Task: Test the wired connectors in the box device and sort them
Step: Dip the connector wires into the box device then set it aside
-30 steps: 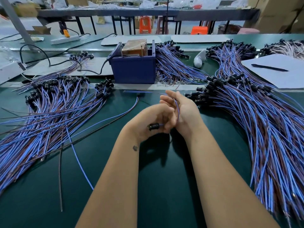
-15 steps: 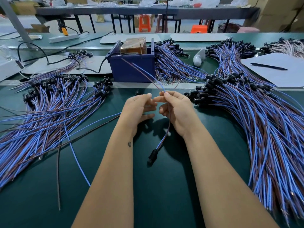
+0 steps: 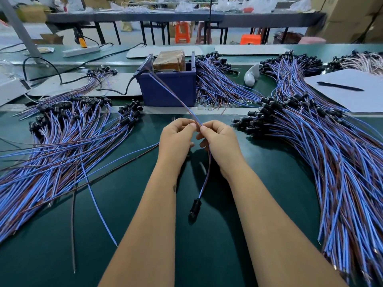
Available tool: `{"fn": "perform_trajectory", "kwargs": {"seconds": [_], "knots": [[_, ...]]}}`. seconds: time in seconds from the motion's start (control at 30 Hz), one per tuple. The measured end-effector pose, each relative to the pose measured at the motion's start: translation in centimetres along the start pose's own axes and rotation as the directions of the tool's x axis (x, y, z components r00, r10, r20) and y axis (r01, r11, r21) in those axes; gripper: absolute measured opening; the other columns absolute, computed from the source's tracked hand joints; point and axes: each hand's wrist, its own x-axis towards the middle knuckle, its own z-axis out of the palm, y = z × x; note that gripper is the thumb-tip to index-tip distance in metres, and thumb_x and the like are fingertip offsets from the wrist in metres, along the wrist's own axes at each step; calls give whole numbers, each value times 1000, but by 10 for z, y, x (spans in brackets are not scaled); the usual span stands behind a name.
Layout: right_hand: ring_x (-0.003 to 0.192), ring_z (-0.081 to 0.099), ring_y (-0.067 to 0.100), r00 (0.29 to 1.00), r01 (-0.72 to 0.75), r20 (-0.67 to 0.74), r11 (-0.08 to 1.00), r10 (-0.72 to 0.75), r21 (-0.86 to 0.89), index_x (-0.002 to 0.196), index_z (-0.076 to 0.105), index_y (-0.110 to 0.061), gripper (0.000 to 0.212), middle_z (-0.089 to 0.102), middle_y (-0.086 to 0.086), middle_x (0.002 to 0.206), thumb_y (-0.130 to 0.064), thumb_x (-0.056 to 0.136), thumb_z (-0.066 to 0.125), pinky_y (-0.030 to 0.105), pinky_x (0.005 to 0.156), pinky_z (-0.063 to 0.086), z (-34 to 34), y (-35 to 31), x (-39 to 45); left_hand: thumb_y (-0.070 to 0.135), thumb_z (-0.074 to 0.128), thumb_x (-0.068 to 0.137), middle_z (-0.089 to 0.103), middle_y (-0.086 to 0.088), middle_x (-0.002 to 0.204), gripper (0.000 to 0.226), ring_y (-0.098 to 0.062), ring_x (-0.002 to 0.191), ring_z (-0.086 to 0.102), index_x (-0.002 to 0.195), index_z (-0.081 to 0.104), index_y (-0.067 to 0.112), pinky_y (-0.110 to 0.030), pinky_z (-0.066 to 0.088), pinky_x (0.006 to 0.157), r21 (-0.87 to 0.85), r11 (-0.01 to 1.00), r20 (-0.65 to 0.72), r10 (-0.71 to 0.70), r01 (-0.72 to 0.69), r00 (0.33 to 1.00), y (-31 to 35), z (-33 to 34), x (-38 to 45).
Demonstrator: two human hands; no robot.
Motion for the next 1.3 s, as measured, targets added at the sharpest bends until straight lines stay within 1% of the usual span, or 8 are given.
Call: {"fn": "perform_trajectory", "kwargs": {"seconds": [0.17, 0.23, 0.3, 0.4, 0.47, 0.6, 1.07, 1.3], "knots": [[61, 55, 9, 1000, 10, -7, 1000, -10, -13, 79, 65, -13, 19, 63, 0, 69, -8, 94, 55, 17, 57, 44, 1, 2, 2, 20, 63, 92, 67, 14, 68, 9, -1, 65, 57, 85, 67, 23, -19, 50, 63, 36, 999, 43, 37, -39, 998, -1, 2, 0], [66, 57, 12, 1000, 13, -16, 1000, -13, -21, 80, 66, -13, 18, 65, 2, 72, -9, 94, 56, 24, 63, 48, 2, 2, 2, 20, 60, 95, 69, 10, 76, 10, -6, 71, 60, 86, 64, 22, -25, 52, 69, 32, 999, -8, 39, -39, 999, -2, 2, 1], [64, 57, 9, 998, 16, -61, 1000, -17, -13, 79, 64, -15, 18, 64, -1, 69, -10, 94, 56, 23, 63, 49, 1, 2, 2, 18, 52, 99, 71, 5, 84, 12, -10, 78, 65, 89, 58, 22, -32, 55, 75, -9, 1000, -82, 11, -12, 997, -1, 0, 4], [52, 53, 6, 992, 15, -129, 997, -5, 76, 82, 61, -16, 18, 58, -6, 55, -12, 97, 52, 18, 55, 47, -3, 1, 2, 16, 42, 103, 65, 4, 71, 16, -9, 57, 65, 90, 49, 22, -26, 55, 58, -121, 992, -162, -41, 21, 986, 0, -6, 7], [51, 52, 7, 989, 11, -147, 996, 2, 88, 85, 60, -18, 16, 55, -7, 49, -16, 98, 52, 21, 54, 45, -4, 1, 3, 17, 43, 102, 57, 4, 68, 17, -5, 43, 55, 88, 50, 23, -21, 47, 49, -87, 996, -228, -41, 21, 973, -2, -13, 10], [60, 52, 16, 989, 10, -147, 998, -1, 61, 86, 60, -21, 14, 55, -8, 47, -19, 98, 53, 28, 58, 41, -3, 0, 2, 19, 48, 100, 53, 5, 69, 17, 1, 37, 44, 86, 55, 24, -14, 39, 45, -41, 999, -314, -33, 21, 949, -6, -23, 14], [65, 50, 14, 993, -33, -113, 999, 35, 20, 91, 66, -23, 21, 58, -9, 48, -12, 95, 49, 28, 62, 38, -2, 1, 3, 16, 50, 98, 54, 6, 67, 14, 2, 37, 42, 93, 63, 17, -11, 36, 41, -49, 997, -315, -74, 61, 946, -4, -23, 13], [65, 51, 13, 995, -15, -98, 1000, 15, -4, 93, 66, -25, 21, 58, -9, 50, -13, 96, 49, 26, 59, 38, -1, 2, 4, 18, 49, 99, 56, 7, 68, 15, 0, 41, 44, 92, 63, 20, -11, 39, 44, -73, 995, -324, -88, 67, 942, -4, -25, 13]]}}
